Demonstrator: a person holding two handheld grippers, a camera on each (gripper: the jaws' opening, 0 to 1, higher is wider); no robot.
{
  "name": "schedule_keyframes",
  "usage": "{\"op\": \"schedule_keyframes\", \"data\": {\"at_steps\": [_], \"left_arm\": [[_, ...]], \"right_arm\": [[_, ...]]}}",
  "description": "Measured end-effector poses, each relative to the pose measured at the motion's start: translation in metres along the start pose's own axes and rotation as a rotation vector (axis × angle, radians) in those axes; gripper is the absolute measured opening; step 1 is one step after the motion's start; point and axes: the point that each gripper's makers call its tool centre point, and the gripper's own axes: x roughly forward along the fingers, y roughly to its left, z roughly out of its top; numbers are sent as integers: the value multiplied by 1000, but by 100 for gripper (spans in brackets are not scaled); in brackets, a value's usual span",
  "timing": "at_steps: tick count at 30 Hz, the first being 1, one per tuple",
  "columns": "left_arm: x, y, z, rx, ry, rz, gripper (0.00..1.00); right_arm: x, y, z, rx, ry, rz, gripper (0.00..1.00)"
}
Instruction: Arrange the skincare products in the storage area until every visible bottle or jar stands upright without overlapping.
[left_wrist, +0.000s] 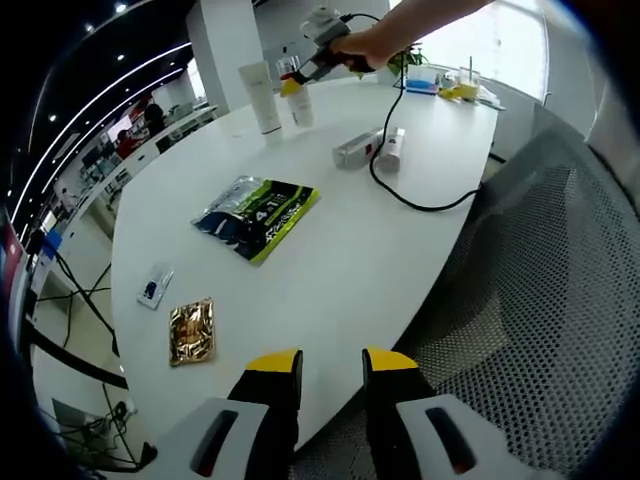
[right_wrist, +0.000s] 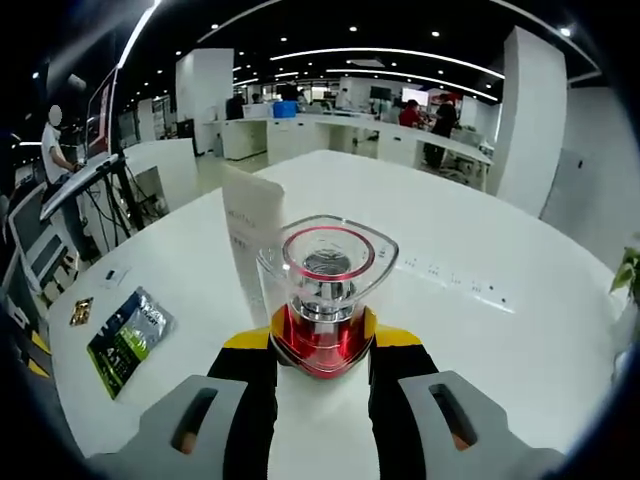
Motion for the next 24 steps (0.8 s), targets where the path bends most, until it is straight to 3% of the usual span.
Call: {"op": "schedule_keyframes", "data": {"at_steps": [17,24], "left_arm": [[1,-1,-1,-2,4,-4,24],[1,-1,-1,6,5,-7,24]], "right_arm": [[19,-12,-7,-20,16,-14,31],[15,-10,-5,-47,-16,-15,32]]}}
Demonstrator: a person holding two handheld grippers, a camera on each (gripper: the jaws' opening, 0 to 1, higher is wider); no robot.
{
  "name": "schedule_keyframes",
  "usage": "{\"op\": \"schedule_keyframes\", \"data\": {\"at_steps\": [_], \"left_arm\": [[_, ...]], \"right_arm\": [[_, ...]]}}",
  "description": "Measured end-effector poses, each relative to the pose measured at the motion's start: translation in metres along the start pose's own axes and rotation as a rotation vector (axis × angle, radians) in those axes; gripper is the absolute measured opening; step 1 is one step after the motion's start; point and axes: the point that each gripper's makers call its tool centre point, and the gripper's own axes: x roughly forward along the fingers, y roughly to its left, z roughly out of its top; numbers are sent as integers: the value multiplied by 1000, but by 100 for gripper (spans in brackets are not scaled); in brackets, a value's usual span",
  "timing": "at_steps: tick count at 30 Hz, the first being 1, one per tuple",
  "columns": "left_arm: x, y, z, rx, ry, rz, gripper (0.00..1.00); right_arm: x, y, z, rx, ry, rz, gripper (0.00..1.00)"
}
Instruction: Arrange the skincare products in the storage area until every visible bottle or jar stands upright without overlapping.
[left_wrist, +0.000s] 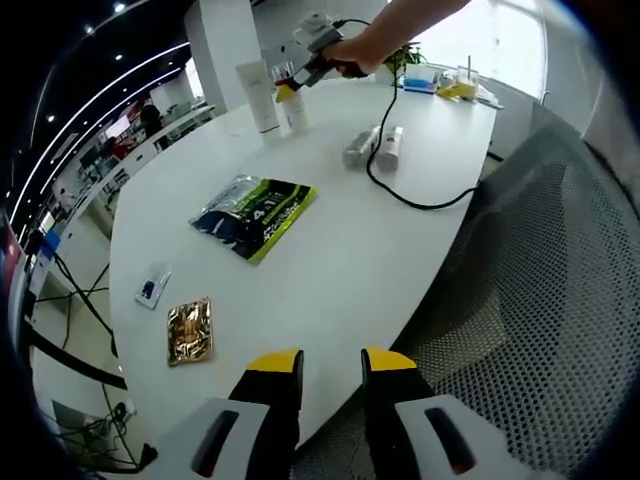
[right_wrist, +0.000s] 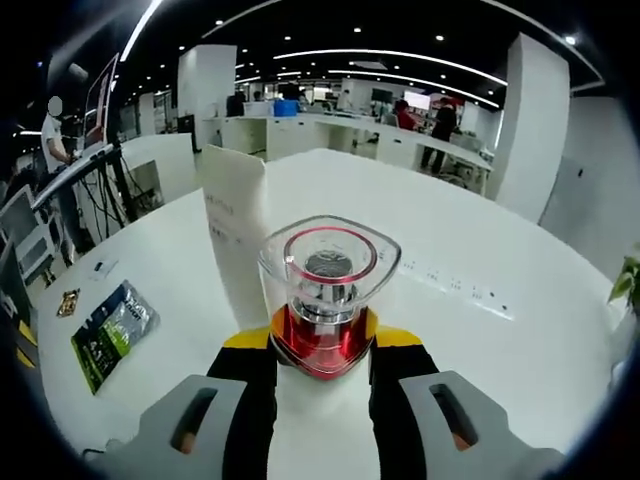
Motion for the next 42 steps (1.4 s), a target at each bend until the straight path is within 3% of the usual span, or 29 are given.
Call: {"op": "schedule_keyframes", "data": {"at_steps": [7,12,14,17,26,31,37,42], "left_arm": [[0,0,1,12,-4,2,24],[0,0,0,11,-1,2,24],[0,1,0,13,2,6,24],[0,2,0,12,1,9,24],[0,2,0,12,-2,13,24],[-1,2,1,14,-7,14,24],[-1,1,1,19,-5,10,24],[-1,1,1,24,-6,11,23]], "right_arm": [[-5,-2,1,42,-56,-17,33],[-6,1,4,29,-46,-5,34],[-6,0,5,-6,-41,-17,36],[-2,-7,10,44,-62,-15,42],[-6,-1,-1,25,-13,27,39],[-12,6,-6,-14,19,106,38],[-12,11,-15,-129,121,193,38],[-12,5,-14,-137,153,206,33]]}}
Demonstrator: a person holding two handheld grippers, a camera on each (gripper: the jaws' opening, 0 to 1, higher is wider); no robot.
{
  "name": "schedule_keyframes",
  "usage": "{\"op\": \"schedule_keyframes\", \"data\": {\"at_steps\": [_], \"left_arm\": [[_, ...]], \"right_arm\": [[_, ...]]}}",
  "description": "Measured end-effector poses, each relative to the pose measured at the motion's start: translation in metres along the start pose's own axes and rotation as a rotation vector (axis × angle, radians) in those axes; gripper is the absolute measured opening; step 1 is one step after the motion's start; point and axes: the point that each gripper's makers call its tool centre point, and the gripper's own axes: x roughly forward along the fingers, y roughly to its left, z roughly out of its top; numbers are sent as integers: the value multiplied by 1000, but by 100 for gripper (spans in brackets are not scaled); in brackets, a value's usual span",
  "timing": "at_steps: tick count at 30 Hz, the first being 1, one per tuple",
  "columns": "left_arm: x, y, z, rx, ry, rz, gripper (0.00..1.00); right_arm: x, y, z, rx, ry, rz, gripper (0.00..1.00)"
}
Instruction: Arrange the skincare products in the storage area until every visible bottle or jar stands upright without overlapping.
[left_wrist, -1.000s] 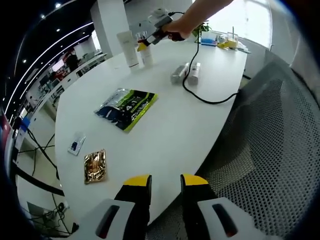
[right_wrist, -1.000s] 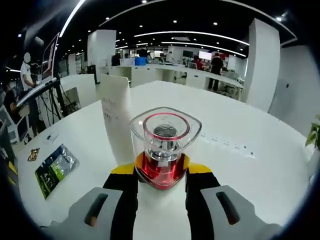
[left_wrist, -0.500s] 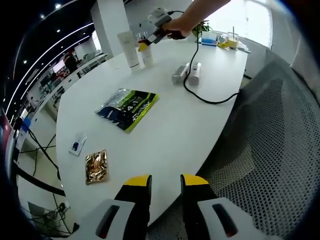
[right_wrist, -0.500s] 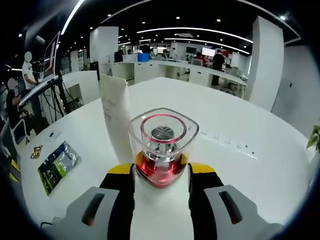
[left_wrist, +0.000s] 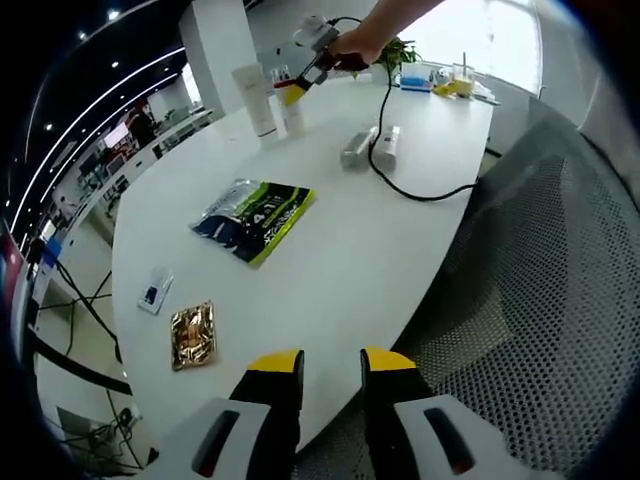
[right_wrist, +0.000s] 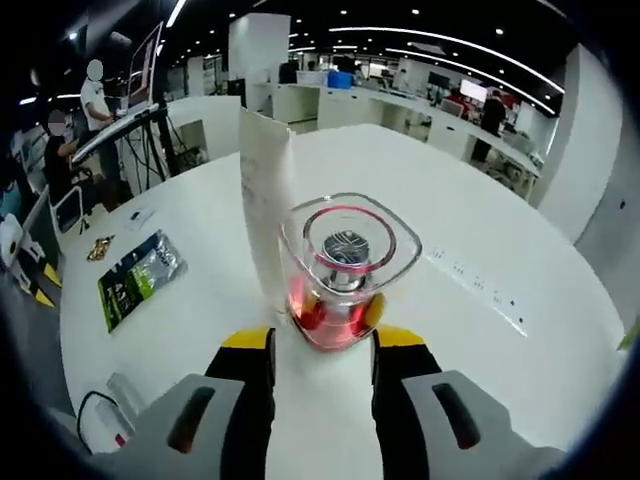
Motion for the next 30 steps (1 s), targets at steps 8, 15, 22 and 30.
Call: {"op": "schedule_keyframes", "data": {"at_steps": [8,15,22,30], "left_arm": [[0,1,-1,6,0,4,23],[-1,1,0,7,-1,5,22],[-1,1,-1,8,3,6,22],[-1,1,-1,12,4,10,22]], "right_arm": [[2,-1,-1,-10,22,16,28],[7,2,0,-17,17,42,27],[7,4,-4,-42,48,79,25],[7,3,-25,-127,171,91,22]]}}
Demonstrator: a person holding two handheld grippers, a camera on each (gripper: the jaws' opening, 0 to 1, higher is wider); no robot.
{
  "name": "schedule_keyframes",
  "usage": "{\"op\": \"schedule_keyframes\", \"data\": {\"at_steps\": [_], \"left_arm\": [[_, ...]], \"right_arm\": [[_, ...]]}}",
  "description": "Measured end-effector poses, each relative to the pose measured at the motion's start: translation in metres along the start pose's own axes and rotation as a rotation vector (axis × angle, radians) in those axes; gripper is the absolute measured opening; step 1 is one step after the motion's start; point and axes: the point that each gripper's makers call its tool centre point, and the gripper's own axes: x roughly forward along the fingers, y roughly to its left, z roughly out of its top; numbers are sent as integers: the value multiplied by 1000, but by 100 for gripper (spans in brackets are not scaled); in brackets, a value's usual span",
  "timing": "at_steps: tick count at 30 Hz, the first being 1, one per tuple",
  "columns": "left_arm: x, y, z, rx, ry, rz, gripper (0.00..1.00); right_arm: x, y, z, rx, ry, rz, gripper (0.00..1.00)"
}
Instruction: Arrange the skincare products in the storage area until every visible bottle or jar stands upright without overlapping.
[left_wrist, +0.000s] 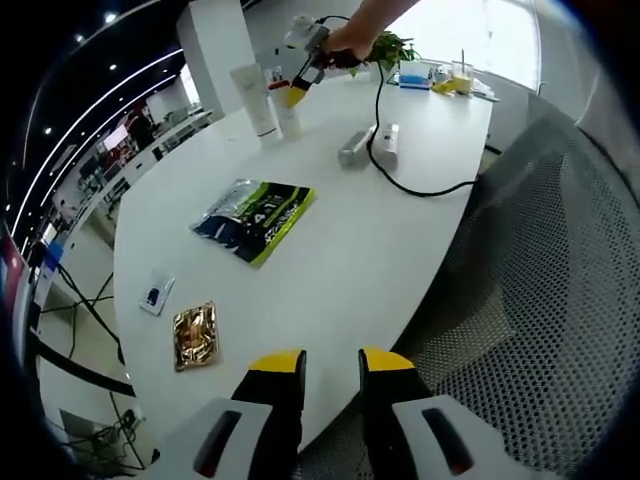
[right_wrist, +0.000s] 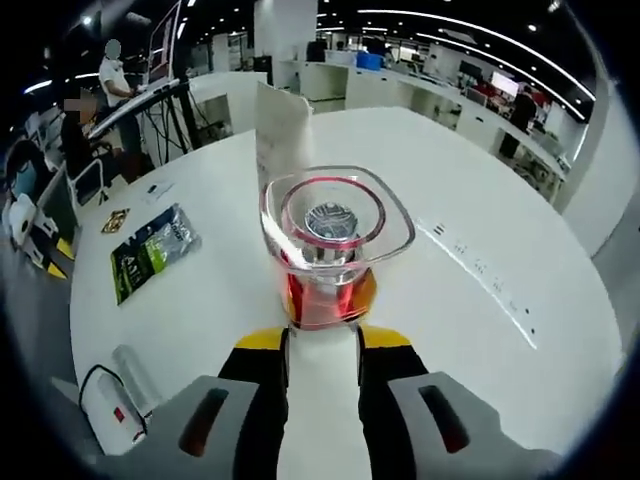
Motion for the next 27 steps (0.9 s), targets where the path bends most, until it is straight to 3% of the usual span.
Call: {"op": "schedule_keyframes", "data": {"at_steps": [4,7,9,12,15,19,22,24,27], "left_arm": [[0,0,0,-1,1,1,22],[0,0,-1,-2,6,-3,22],[1,-1,-1,1,7,-7,22],[1,-2,-3,4,17,-11,22],[1,-2,-1,8,9,-9,22],[0,-3,0,16,6,-9,21],[0,-3,0,18,5,-9,21],[0,-2,0,20,2,-6,21],[0,-2,0,19,9,-9,21]], "right_arm": [[-1,5,5,25,-39,27,28],[-5,7,11,40,-61,41,41],[-10,4,17,58,-85,41,44],[-23,-1,25,48,-103,40,47],[-38,-3,30,-11,-74,53,50],[-52,-10,32,-116,76,64,49],[-56,-10,32,-122,195,96,47],[-56,-9,38,-162,217,109,49],[-57,-4,34,-158,302,149,48]]}}
